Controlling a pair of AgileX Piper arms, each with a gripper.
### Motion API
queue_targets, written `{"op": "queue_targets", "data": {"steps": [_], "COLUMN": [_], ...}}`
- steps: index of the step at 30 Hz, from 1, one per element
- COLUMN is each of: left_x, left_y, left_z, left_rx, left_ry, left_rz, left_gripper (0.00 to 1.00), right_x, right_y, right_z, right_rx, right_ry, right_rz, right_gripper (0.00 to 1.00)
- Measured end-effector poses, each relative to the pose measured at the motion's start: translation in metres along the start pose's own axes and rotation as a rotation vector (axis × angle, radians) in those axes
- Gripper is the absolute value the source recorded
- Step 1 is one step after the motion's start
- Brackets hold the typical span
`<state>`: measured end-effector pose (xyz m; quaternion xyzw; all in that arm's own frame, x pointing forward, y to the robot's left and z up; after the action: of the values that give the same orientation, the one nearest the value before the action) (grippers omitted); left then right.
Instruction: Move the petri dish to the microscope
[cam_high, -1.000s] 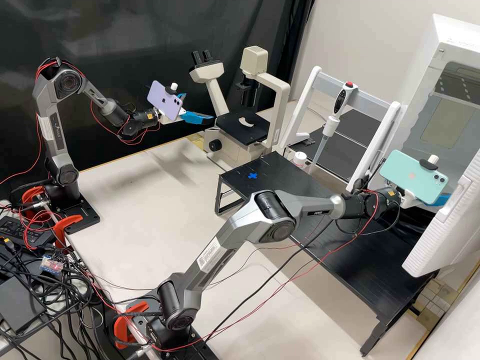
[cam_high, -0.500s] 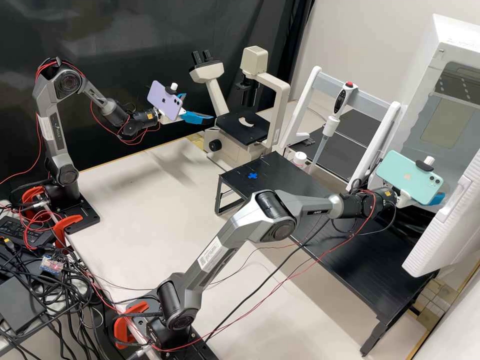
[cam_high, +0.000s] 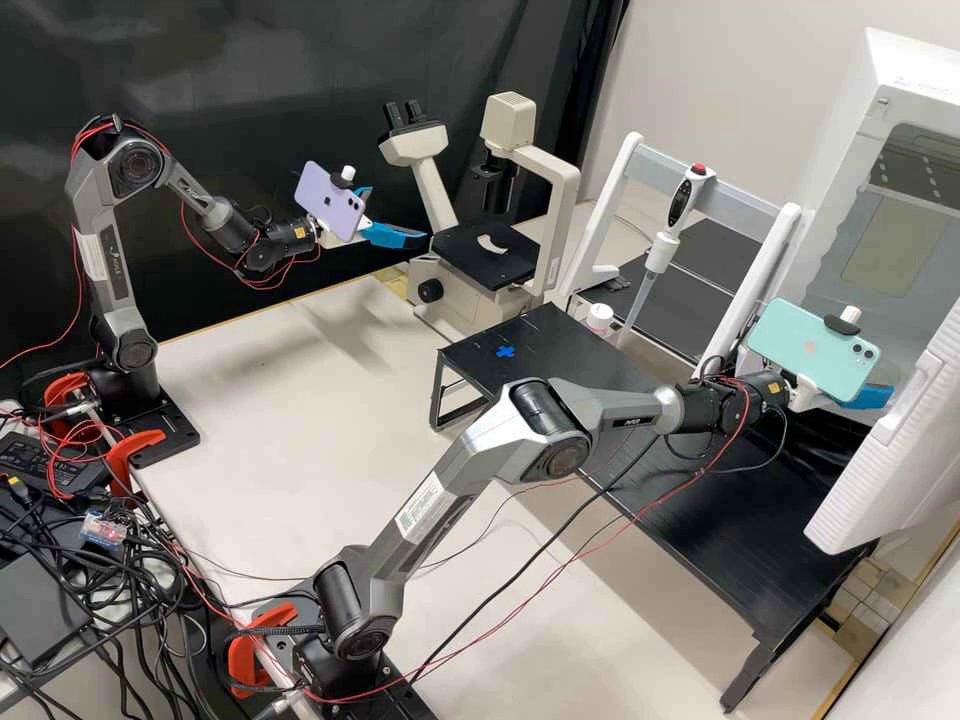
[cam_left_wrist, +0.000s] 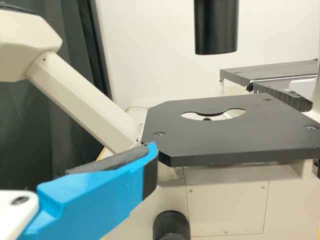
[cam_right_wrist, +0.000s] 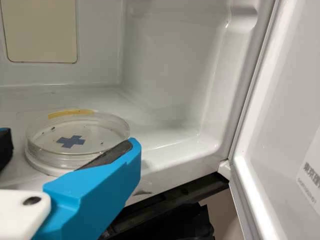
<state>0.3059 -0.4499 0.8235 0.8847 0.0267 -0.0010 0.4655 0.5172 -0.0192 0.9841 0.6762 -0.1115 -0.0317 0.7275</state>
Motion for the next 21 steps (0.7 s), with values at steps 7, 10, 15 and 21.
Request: {"op": "queue_targets", "data": {"steps": [7,10,15,21], "left_x": [0.0,0.0,0.0,0.0], "left_y": [0.0,0.0,0.0,0.0], "left_z": [0.0,0.0,0.0,0.0], "left_rx": [0.0,0.0,0.0,0.0], "left_ry": [0.0,0.0,0.0,0.0], "left_rz": [0.0,0.0,0.0,0.0], "left_gripper": [1.0,1.0,1.0,1.0], "right_x": [0.004,0.008,0.011,0.014], "right_y": [-0.003,-0.006,-0.01,-0.012], "right_z": [0.002,0.003,0.004,0.004], "right_rx": [0.023,0.037,0.039,0.046], "right_ry": [0.002,0.006,0.012,0.018], "right_rz": [-0.001,-0.006,-0.019,-0.037], "right_gripper": [1.0,1.0,1.0,1.0]}}
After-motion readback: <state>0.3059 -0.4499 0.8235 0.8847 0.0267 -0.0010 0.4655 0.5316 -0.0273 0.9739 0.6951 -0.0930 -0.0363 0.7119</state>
